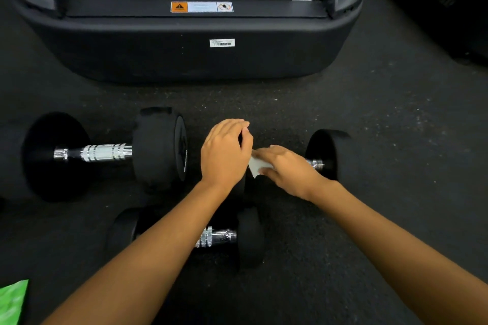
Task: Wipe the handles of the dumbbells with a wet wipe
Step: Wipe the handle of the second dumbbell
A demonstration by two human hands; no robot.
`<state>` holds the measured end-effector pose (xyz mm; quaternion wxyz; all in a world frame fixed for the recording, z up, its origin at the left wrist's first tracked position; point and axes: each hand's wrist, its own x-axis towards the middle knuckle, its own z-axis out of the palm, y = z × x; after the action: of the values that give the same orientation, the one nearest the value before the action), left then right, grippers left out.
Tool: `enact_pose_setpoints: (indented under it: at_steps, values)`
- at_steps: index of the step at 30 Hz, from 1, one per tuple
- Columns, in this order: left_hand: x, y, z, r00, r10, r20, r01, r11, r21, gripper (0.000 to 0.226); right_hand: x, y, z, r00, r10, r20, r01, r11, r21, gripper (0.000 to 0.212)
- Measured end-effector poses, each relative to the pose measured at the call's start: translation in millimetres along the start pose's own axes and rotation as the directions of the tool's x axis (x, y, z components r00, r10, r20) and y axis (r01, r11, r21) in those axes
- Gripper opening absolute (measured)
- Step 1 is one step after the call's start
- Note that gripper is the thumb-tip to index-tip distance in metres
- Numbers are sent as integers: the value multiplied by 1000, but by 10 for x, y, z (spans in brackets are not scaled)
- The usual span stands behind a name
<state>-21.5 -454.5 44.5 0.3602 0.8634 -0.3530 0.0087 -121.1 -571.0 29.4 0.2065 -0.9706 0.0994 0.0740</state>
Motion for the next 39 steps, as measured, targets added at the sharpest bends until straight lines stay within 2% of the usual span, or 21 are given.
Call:
enact_pose_setpoints:
  at_steps: [3,5,7,10,13,16,21,24,28,31,34,36,39]
  values:
    - [5,1,-1,1000,2,-3,-2,1000,2,29,-47,74,-159,985,115,129,-123,990,61,48]
    - [16,7,1,1000,2,-2,-2,1000,3,29,7,89,-267,949,199,246,-235,964,126,43]
    - [29,15,3,1000,-5,-4,5,1000,5,29,99,43,-306,925,233,299,-283,949,138,39]
    - [28,16,3,1000,-12,-2,12,1000,8,29,174,-43,-225,949,202,241,-234,966,111,33]
    - [14,8,0,1000,-11,2,11,1000,4,29,75,-20,-105,986,102,133,-116,988,101,38]
    - [-3,5,5,1000,1,-8,-1,1000,1,29,-55,101,-98,989,135,56,-142,981,130,41]
    - [14,8,3,1000,0,-2,0,1000,7,29,89,80,-134,964,245,100,-258,954,152,34]
    - [23,14,3,1000,-6,6,6,1000,7,29,195,-37,-100,973,203,113,-220,961,168,33]
    - [9,6,1,1000,-4,-1,4,1000,-5,29,105,-29,-61,991,115,63,-126,972,200,37]
    - [5,9,-5,1000,1,-8,-2,1000,-4,29,62,62,-139,977,188,101,-208,946,249,36]
    - [12,8,-4,1000,3,-8,-3,1000,-1,28,165,-13,-162,962,228,153,-252,954,161,34]
    - [19,7,1,1000,4,-11,-4,1000,-5,28,232,-123,-99,974,194,116,-207,972,112,31]
    - [15,2,11,1000,9,-9,-9,1000,-9,28,175,-138,27,989,144,14,-145,976,162,27]
